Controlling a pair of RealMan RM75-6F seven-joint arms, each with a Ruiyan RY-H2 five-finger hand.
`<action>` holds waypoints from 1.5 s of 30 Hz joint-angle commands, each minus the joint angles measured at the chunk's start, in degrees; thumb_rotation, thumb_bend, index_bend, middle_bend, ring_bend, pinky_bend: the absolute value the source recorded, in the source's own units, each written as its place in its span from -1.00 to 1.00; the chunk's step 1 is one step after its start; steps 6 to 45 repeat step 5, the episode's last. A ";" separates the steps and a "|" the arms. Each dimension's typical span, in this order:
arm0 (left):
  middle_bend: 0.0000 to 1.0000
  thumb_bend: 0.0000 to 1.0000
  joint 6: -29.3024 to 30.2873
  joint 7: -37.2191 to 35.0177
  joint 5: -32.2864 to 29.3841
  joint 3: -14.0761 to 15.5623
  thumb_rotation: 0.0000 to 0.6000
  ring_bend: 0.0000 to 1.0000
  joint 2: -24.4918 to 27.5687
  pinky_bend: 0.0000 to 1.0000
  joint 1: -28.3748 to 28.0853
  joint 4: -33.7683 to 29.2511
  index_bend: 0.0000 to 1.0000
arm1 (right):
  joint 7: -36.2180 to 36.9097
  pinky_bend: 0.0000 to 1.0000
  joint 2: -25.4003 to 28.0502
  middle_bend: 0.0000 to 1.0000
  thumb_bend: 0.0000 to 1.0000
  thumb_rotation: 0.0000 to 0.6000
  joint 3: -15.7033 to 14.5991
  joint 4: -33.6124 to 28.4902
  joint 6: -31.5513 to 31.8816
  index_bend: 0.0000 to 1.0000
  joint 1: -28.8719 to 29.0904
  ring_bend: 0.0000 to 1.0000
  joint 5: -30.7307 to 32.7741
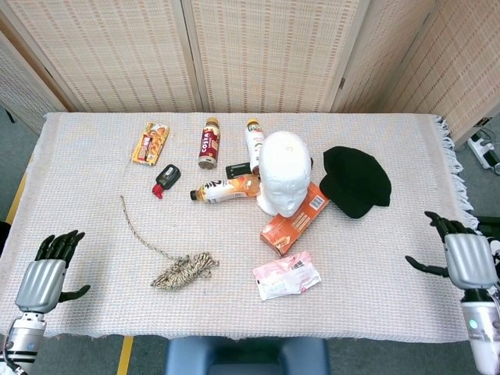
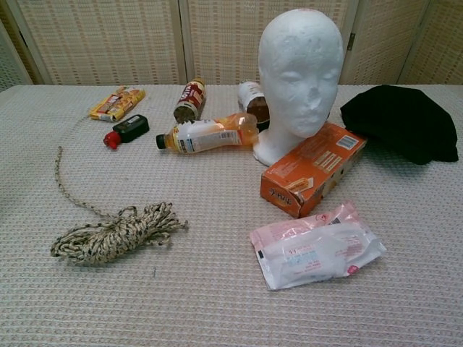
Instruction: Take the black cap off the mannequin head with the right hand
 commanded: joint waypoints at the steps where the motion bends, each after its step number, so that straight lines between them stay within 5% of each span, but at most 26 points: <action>1: -0.79 -0.88 1.50 0.36 -0.02 -0.58 1.00 -0.78 -1.02 -0.79 0.41 0.44 -0.77 | 0.28 -0.13 1.22 -0.34 -0.85 0.22 -2.87 -2.68 5.89 -0.62 -5.24 -0.45 -4.16; 45: -0.79 -0.88 2.46 0.88 -0.32 -1.07 1.00 -0.78 -1.99 -0.79 0.64 0.91 -0.77 | 0.14 -0.13 0.86 -0.34 -0.85 0.23 -3.17 -2.79 7.22 -0.62 -6.70 -0.45 -5.33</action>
